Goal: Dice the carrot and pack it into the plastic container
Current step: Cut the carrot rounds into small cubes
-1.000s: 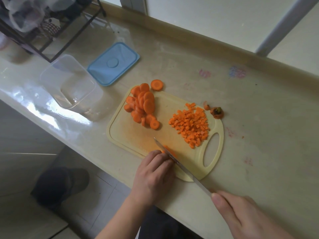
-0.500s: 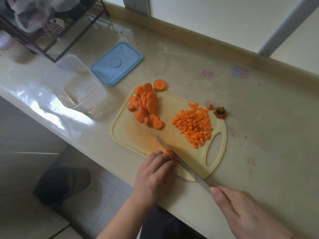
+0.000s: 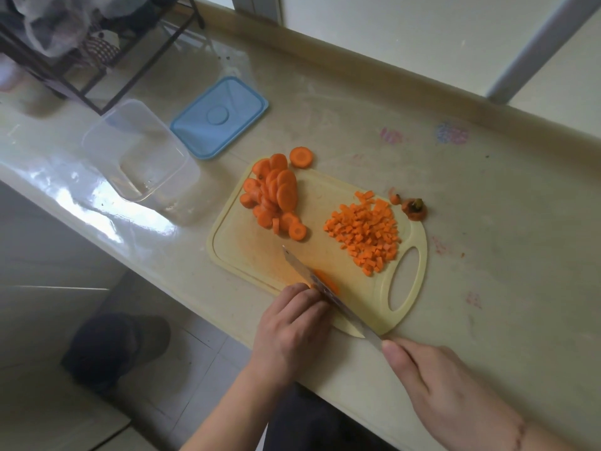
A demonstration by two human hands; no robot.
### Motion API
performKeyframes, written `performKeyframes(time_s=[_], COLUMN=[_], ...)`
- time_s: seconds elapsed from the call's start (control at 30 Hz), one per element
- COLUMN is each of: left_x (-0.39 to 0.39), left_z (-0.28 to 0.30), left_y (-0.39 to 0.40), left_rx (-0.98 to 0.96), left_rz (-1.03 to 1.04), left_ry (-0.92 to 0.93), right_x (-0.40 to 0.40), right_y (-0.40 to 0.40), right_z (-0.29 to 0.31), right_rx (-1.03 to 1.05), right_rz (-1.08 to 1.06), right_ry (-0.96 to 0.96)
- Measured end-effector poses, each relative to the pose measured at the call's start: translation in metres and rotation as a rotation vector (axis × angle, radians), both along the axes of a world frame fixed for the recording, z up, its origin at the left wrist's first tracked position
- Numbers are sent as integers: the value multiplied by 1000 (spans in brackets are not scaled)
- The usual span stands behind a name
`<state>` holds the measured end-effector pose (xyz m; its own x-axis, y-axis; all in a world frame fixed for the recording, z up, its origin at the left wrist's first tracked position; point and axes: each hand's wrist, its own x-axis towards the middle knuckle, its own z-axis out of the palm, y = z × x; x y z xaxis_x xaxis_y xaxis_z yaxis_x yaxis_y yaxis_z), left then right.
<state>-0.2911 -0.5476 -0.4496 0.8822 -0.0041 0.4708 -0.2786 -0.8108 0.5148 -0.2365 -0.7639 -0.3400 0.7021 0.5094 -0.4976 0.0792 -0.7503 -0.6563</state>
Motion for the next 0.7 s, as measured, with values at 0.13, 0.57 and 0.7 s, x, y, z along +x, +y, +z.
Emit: performKeyframes(time_s=[0.13, 0.57, 0.7], left_x=[0, -4, -3], left_z=[0, -3, -1], left_y=[0, 12, 11], left_rx=[-6, -66, -70], left_rz=[30, -62, -66], left_ry=[11, 60, 59], right_x=[-2, -3, -4], right_y=[-6, -15, -6], right_z=[5, 4, 2], right_rx=[21, 0, -23], right_rz=[-33, -21, 27], right_ry=[11, 37, -11])
